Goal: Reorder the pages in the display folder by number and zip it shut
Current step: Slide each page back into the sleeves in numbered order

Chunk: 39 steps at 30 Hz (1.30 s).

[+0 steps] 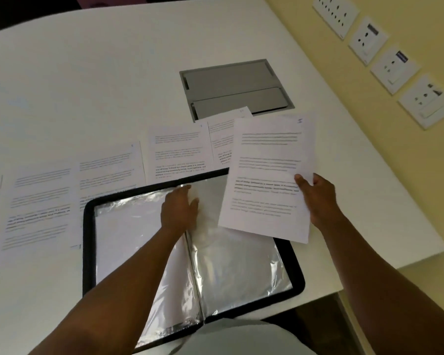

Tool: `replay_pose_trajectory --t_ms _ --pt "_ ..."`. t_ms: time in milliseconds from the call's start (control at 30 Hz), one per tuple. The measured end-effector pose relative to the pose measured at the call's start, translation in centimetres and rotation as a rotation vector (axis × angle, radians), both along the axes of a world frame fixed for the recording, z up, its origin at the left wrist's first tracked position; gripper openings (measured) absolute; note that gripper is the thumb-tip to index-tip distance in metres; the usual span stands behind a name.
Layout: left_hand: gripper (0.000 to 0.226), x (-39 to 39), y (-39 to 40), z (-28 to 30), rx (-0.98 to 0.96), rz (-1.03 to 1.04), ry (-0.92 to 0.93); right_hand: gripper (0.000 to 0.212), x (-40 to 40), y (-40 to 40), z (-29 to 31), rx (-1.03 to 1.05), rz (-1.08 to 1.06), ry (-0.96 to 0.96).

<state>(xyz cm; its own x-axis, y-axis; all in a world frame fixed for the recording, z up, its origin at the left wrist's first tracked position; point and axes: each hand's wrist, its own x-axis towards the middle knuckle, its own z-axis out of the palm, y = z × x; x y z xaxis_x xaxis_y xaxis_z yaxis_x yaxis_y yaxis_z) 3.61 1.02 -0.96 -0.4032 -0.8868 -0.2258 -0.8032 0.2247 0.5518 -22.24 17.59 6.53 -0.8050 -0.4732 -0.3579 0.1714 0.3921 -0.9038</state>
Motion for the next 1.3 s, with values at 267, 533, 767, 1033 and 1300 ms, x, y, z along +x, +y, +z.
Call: replay_pose_trajectory --t_ms 267,533,767,1033,1300 --pt "0.068 -5.5 -3.9 -1.6 -0.087 -0.305 -0.345 0.025 -6.1 1.8 1.4 -0.005 -0.171 0.035" --pt "0.016 -6.8 -5.5 -1.2 -0.062 -0.362 -0.254 0.026 -8.9 -1.1 0.0 -0.015 -0.179 -0.02" --pt "0.018 -6.8 -5.7 -1.5 -0.049 -0.322 -0.103 0.011 -9.4 -3.2 -0.5 -0.036 -0.154 -0.073" --pt "0.017 -6.7 -6.1 -0.5 -0.111 -0.306 -0.1 0.01 -10.2 -4.5 -0.2 -0.054 -0.14 -0.033" --pt "0.01 -6.2 -6.4 -0.7 -0.276 -0.528 -0.076 0.005 -10.2 -5.2 -0.1 -0.087 -0.156 0.014"
